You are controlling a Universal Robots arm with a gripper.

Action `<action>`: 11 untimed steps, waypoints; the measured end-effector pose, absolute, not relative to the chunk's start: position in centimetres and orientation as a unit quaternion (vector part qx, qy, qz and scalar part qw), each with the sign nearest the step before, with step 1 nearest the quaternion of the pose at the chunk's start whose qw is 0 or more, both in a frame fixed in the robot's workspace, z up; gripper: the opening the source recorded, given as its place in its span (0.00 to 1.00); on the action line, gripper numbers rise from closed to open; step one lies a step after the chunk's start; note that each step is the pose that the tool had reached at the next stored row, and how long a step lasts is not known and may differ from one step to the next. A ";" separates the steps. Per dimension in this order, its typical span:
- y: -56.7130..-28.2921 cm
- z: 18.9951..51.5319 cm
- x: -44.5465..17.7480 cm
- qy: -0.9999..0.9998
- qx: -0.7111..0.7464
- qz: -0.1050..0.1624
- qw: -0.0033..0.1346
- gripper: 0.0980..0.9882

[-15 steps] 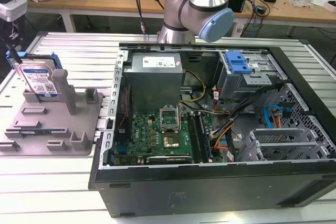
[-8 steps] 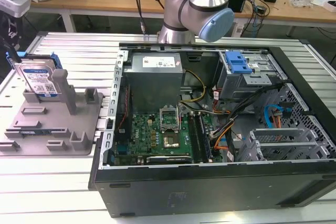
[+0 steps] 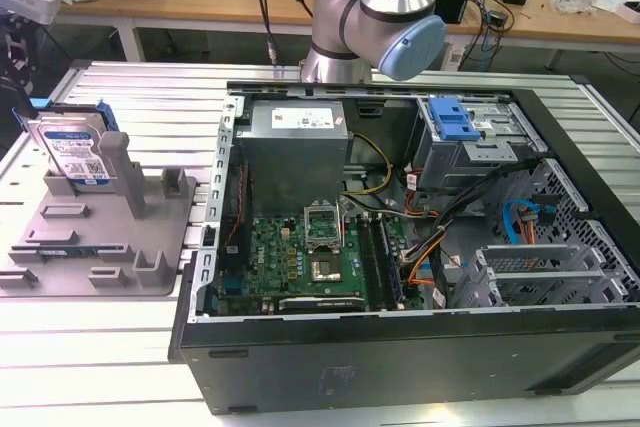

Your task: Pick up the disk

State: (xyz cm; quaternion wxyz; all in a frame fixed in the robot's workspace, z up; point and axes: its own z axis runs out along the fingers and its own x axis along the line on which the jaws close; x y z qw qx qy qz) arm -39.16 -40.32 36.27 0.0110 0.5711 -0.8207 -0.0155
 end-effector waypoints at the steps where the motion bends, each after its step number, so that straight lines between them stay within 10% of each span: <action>1: -40.3 36.3 -39.2 -0.816 0.578 -0.015 0.011 0.50; 11: -40.3 36.3 -39.0 -0.748 0.663 -0.014 0.012 0.50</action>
